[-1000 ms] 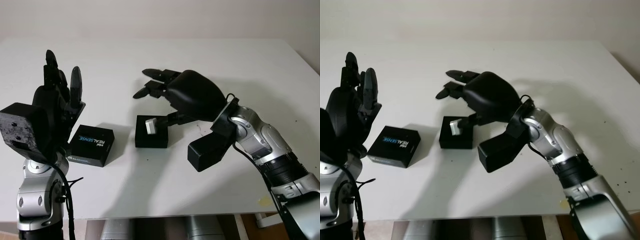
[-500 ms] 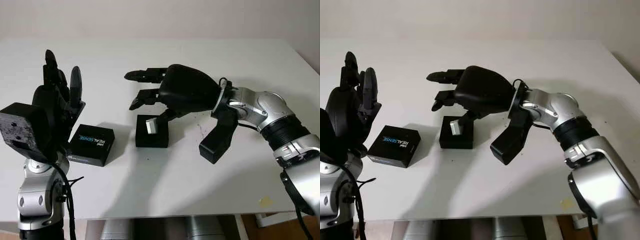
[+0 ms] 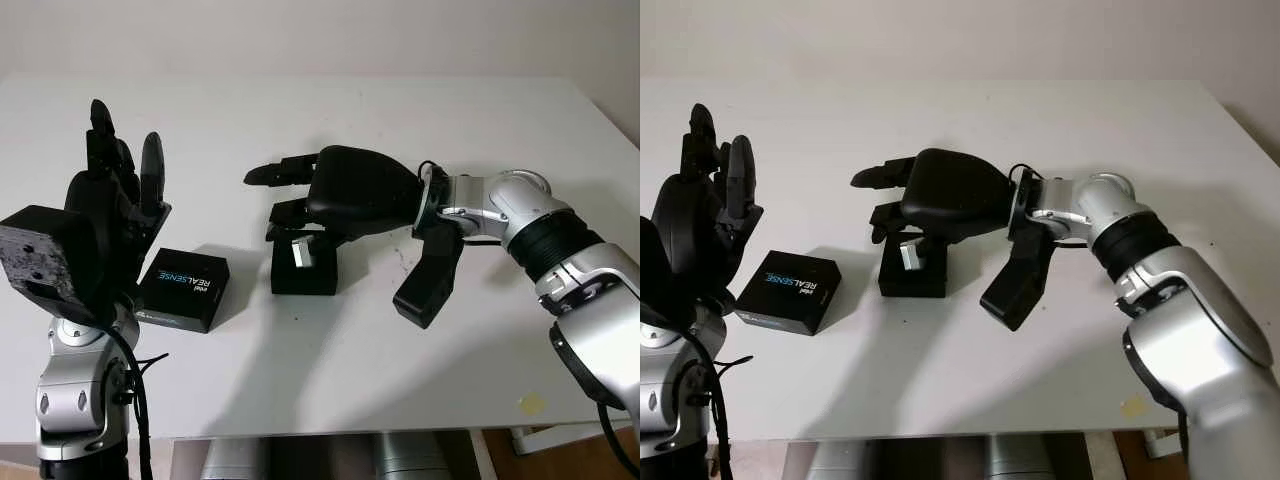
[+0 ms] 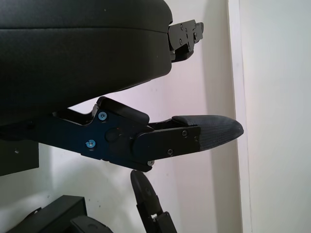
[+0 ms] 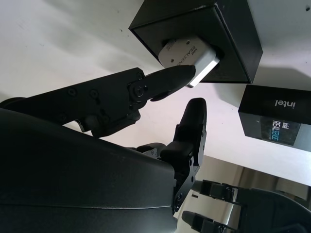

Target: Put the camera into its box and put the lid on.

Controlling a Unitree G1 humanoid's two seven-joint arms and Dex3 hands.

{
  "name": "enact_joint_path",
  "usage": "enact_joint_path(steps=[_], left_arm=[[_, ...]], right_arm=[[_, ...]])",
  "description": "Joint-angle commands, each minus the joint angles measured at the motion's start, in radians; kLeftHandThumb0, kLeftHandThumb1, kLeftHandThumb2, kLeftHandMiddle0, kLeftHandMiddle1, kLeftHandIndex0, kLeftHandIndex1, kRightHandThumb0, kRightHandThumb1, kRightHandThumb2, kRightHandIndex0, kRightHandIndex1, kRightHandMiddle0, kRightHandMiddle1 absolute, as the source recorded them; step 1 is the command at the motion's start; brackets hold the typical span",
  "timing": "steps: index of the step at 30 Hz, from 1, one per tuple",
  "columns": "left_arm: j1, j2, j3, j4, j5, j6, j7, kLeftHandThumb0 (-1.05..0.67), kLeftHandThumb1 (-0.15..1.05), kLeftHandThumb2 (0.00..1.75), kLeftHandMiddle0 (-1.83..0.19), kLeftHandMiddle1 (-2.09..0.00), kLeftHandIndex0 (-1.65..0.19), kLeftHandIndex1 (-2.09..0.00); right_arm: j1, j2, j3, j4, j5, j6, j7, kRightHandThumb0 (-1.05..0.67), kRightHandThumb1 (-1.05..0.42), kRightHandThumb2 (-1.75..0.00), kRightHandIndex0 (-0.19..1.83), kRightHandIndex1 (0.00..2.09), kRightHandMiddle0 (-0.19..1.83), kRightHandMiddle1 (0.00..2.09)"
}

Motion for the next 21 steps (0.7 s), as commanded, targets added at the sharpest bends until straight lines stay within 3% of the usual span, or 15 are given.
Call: enact_joint_path(steps=[1,11,21], left_arm=[[0.008,-0.003,-0.001,-0.018,0.004,0.0,0.005,-0.71,1.05,0.54,0.19,0.0,0.19,0.0],[0.009,-0.006,0.001,-0.015,0.005,-0.004,0.005,-0.72,1.05,0.54,0.19,0.0,0.19,0.0],[0.009,-0.004,0.005,-0.022,0.002,0.006,0.005,-0.72,1.05,0.52,0.19,-0.01,0.19,0.0]], right_arm=[[-0.026,0.005,0.027,0.017,-0.017,-0.007,-0.025,-0.4,-0.94,-0.05,0.38,0.06,0.48,0.92],[-0.055,0.005,0.11,0.056,-0.065,0.001,-0.096,-0.42,-0.95,-0.05,0.37,0.05,0.42,1.05],[-0.067,-0.018,0.131,0.065,-0.066,-0.011,-0.109,-0.42,-0.92,-0.05,0.38,0.06,0.44,1.18]])
